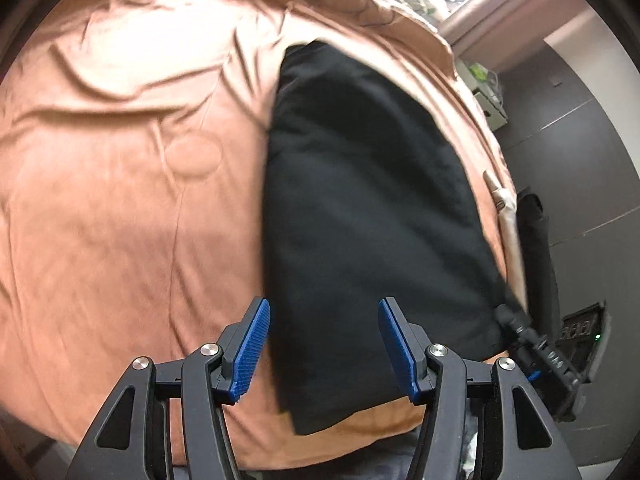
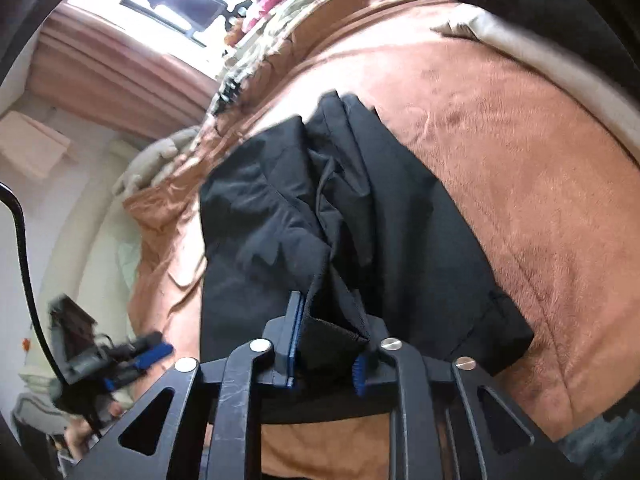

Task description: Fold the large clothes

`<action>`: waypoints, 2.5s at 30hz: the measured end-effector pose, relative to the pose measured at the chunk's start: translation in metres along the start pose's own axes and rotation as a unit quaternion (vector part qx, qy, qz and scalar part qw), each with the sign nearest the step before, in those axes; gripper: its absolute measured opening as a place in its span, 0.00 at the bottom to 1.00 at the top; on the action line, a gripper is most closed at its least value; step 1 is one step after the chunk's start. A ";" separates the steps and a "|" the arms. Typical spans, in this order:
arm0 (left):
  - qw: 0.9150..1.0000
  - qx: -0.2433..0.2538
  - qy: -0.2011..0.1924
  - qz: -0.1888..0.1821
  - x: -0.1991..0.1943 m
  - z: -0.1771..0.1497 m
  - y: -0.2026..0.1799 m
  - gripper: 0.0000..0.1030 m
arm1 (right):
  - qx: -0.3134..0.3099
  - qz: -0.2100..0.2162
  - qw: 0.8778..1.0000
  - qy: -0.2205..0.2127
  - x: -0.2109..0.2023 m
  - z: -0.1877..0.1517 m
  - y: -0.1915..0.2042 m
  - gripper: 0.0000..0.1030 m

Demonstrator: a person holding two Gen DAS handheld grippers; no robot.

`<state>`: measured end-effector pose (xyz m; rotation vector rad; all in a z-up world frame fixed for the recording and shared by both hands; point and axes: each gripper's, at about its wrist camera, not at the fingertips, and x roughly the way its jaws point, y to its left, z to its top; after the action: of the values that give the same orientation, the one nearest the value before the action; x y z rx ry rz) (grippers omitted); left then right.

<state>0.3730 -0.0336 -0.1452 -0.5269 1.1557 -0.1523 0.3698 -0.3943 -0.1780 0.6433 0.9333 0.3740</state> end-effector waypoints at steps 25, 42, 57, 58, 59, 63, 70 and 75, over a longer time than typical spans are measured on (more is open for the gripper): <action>0.997 0.023 0.053 -0.042 0.046 -0.036 -0.017 0.56 | 0.050 -0.030 0.998 -0.004 -0.028 -0.014 -0.071 0.43; 0.998 0.047 0.036 -0.027 0.037 -0.042 -0.023 0.27 | 0.000 -0.002 1.000 0.019 -0.023 -0.019 -0.058 0.19; 0.995 0.081 0.057 -0.001 0.003 -0.060 0.008 0.32 | -0.015 0.023 0.995 0.093 -0.028 -0.069 -0.034 0.21; 0.994 0.084 0.064 0.006 0.005 -0.058 0.008 0.34 | -0.017 0.016 0.995 0.100 -0.027 -0.068 -0.035 0.23; 0.994 0.087 0.071 0.008 0.006 -0.057 0.008 0.37 | -0.016 0.004 0.994 0.109 -0.026 -0.064 -0.038 0.28; 0.995 0.079 0.060 -0.001 0.003 -0.043 0.015 0.54 | -0.024 -0.047 0.994 0.097 -0.032 -0.044 -0.044 0.60; 0.998 0.051 0.038 -0.013 0.009 -0.010 0.023 0.69 | -0.025 -0.037 0.996 0.076 -0.027 -0.003 -0.050 0.69; 0.999 0.036 0.030 -0.021 0.020 0.012 0.027 0.69 | -0.009 -0.028 0.997 0.067 -0.010 0.019 -0.046 0.77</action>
<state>0.3881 -0.0135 -0.1712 -0.4863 1.1933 -0.2454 0.3809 -0.4414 -0.1939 0.5796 1.0716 0.3783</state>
